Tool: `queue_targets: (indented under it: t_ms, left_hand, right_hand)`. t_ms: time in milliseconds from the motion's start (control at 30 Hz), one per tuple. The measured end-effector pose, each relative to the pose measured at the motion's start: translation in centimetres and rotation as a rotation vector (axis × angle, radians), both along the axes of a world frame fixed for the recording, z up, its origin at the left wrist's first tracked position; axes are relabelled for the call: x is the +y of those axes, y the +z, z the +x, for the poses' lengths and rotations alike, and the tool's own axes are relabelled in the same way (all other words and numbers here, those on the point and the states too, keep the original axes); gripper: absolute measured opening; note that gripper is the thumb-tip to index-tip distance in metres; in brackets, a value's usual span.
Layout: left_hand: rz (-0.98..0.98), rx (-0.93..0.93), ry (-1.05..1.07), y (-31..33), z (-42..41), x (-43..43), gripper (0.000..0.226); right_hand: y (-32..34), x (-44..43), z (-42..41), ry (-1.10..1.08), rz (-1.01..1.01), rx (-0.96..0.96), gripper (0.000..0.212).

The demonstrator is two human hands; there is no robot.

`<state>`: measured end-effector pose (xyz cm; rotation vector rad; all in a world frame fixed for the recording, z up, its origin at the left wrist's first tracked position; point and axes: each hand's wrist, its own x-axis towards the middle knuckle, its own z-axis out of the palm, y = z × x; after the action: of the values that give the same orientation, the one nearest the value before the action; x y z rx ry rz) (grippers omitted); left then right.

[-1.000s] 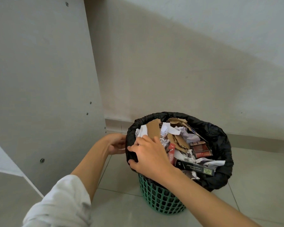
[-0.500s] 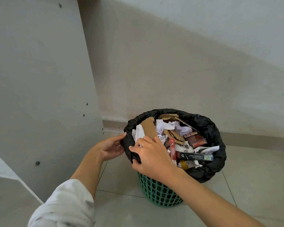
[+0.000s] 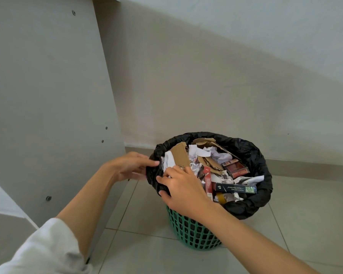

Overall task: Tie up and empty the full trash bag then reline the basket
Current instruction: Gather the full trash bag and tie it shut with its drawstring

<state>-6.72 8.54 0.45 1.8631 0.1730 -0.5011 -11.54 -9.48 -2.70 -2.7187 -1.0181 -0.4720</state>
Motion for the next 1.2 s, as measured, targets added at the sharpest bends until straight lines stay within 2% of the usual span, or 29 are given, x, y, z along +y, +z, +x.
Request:
queue_targets:
  t_ms: [67,133,200,333,400,467,600,667,800,900,967,1000,1100,1200]
  left_hand:
    - [0.006,0.076,-0.148,0.6,-0.9,1.0,0.028]
    - [-0.038,0.080,-0.188,0.7,-1.3,1.4,0.032]
    - [-0.126,0.040,-0.146,0.5,-1.3,1.3,0.028]
    - [-0.257,-0.011,-0.046,0.1,-0.9,0.8,0.019]
    - [-0.199,-0.034,-0.113,0.2,-0.9,0.6,0.021]
    - [-0.058,-0.084,-0.195,0.4,-1.0,0.3,0.020]
    - [0.072,-0.226,-0.104,0.0,-1.1,-0.5,0.011]
    - [0.061,-0.254,-0.056,-0.8,-1.2,-0.8,0.012]
    - [-0.048,-0.123,-0.081,-1.9,-1.5,-0.8,0.024]
    - [-0.182,-0.133,-0.037,-2.3,-1.3,-1.7,0.027]
    - [-0.296,-0.157,0.063,-2.4,-0.8,-3.1,0.016]
    - [-0.344,-0.156,0.113,-2.3,-0.6,-3.8,0.013]
    - [-0.411,-0.158,0.244,-2.4,0.3,-5.1,0.020]
    - [-0.417,-0.185,0.368,-2.6,0.8,-5.8,0.026]
  right_hand:
    - [0.1,0.1,0.0,0.017,-0.023,0.011,0.033]
    - [0.3,0.2,0.0,0.018,-0.034,0.079,0.034]
    - [0.9,0.0,0.0,-0.004,0.003,0.161,0.035]
    - [2.1,-0.7,0.6,-0.123,0.222,0.460,0.042]
    - [1.9,-0.2,0.2,-0.218,0.189,0.415,0.050]
    - [1.3,0.8,-0.4,-0.314,0.128,0.297,0.052]
    - [0.9,2.5,-0.6,-0.384,0.187,0.187,0.033]
    - [1.1,2.5,-0.5,-0.369,0.256,0.170,0.023]
    - [2.0,1.6,-0.3,-0.346,0.273,0.088,0.010]
    - [2.8,0.7,0.0,-0.362,0.239,0.029,0.009]
    - [3.3,0.1,0.4,-0.395,0.246,0.063,0.013]
    - [3.5,-0.1,0.8,-0.417,0.311,0.129,0.015]
    - [4.2,-1.1,1.6,-0.468,0.533,0.372,0.016]
    - [4.8,-2.0,1.7,-0.474,0.382,0.392,0.017]
